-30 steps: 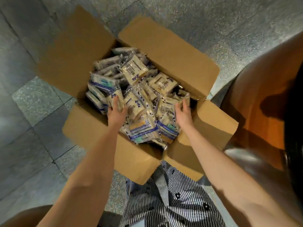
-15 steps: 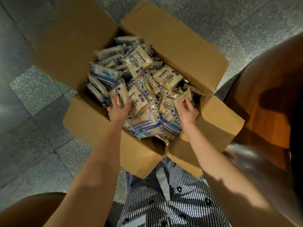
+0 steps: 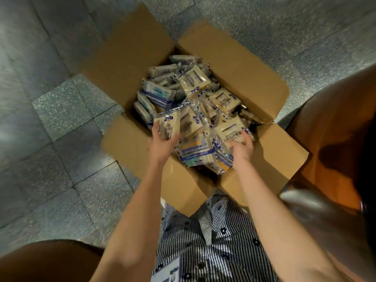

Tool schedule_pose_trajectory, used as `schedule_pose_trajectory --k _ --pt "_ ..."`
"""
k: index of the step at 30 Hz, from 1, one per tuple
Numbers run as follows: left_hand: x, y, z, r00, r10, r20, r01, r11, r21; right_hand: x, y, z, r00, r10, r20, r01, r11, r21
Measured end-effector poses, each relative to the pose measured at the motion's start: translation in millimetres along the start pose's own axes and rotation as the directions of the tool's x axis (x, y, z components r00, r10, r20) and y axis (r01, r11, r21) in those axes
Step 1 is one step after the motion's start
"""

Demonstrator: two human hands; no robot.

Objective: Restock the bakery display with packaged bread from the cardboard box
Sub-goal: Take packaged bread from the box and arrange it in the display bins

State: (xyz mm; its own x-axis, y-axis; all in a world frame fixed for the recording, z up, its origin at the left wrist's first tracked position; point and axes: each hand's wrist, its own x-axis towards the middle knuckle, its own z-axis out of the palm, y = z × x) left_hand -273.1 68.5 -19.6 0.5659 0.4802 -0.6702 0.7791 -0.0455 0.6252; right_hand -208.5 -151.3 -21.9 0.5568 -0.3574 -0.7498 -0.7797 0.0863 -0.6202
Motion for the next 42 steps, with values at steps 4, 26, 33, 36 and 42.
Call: schedule_pose_trajectory --k 4,26,33,36,42 --pt "-36 -6 -31 0.995 0.094 0.021 -0.092 0.992 -0.088 -56 8 -2 0.992 -0.103 0.075 0.107 0.993 -0.049" --pt "-184 -105 -260 0.934 0.32 -0.16 -0.358 0.84 -0.409 -350 32 112 0.349 -0.367 0.862 0.825 0.556 -0.097" --pt "-281 -162 -277 0.837 0.106 -0.537 -0.42 0.753 -0.506 -419 74 117 -0.005 -0.112 0.994 0.875 0.481 0.058" --pt "-331 -203 -274 0.716 -0.052 -0.696 -0.439 0.742 -0.507 -447 111 108 -0.1 -0.011 0.995 0.869 0.486 0.093" --pt "-438 -305 -261 0.488 -0.368 -0.792 -0.426 0.691 -0.584 -508 194 78 -0.286 0.209 0.935 0.872 0.461 0.164"
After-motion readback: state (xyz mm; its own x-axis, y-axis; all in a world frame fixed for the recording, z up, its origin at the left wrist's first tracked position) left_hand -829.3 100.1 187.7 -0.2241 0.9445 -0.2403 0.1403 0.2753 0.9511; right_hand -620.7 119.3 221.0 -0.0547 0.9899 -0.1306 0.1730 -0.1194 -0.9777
